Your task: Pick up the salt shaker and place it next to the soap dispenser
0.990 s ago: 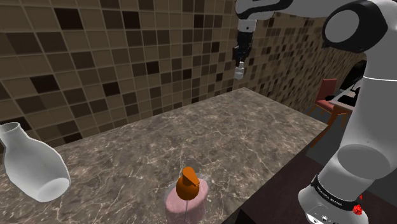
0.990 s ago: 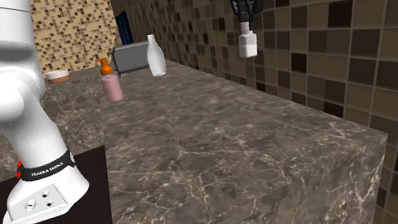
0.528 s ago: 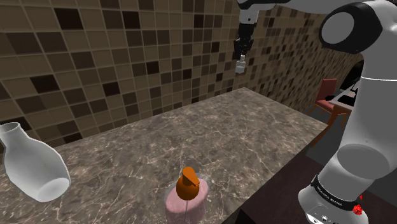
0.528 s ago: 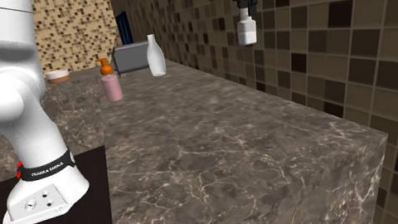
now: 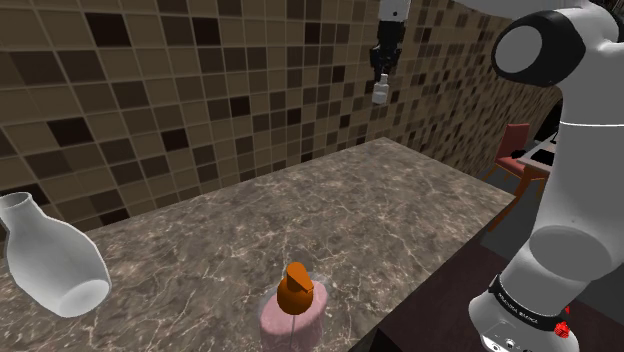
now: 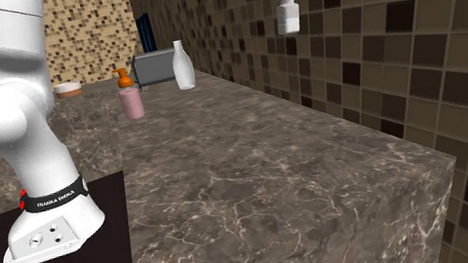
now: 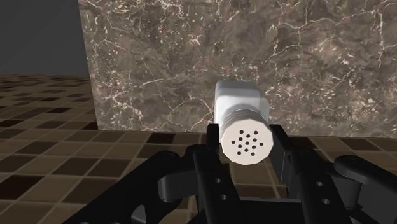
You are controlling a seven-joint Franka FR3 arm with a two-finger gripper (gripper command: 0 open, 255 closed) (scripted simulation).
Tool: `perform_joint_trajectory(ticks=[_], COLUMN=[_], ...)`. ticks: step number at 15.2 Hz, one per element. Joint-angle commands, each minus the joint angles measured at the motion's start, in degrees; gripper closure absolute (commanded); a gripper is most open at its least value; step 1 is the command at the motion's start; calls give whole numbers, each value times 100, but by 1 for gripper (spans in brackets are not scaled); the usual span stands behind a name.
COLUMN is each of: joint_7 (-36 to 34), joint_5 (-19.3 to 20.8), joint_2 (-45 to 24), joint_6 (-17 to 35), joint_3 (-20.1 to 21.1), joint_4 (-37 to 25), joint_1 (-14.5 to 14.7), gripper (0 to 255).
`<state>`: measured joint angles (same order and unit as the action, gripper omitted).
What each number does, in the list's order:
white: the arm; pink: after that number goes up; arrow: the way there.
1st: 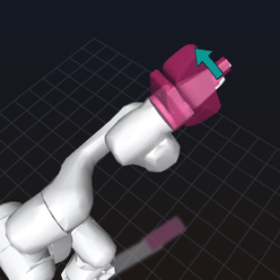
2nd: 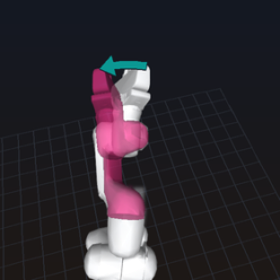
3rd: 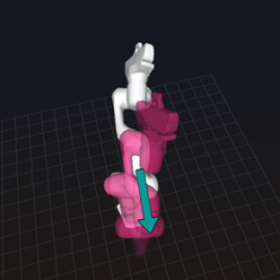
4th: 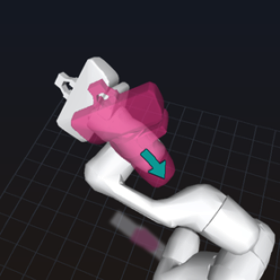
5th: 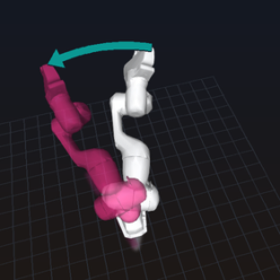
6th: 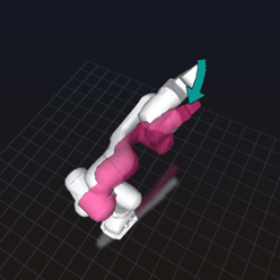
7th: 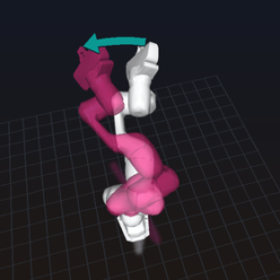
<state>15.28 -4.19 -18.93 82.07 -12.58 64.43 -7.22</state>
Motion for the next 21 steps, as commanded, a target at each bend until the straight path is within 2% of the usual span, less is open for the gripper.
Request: perform_joint_trajectory(ticks=[1, 2, 6, 11, 21], joint_7=[11, 13, -405, -991, -2224], joint_5=[-30, -41, 197, 386, 423], joint_2=[-128, -175, 860, 1850, 3304], joint_6=[-234, -320, 137, 429, 605], joint_3=[-3, -4, 112, 361, 1060], joint_4=[-359, -491, 977, 2237, 3858], joint_1=[-38, -52, 372, 747, 1276], gripper=[255, 255, 255, 255, 255])
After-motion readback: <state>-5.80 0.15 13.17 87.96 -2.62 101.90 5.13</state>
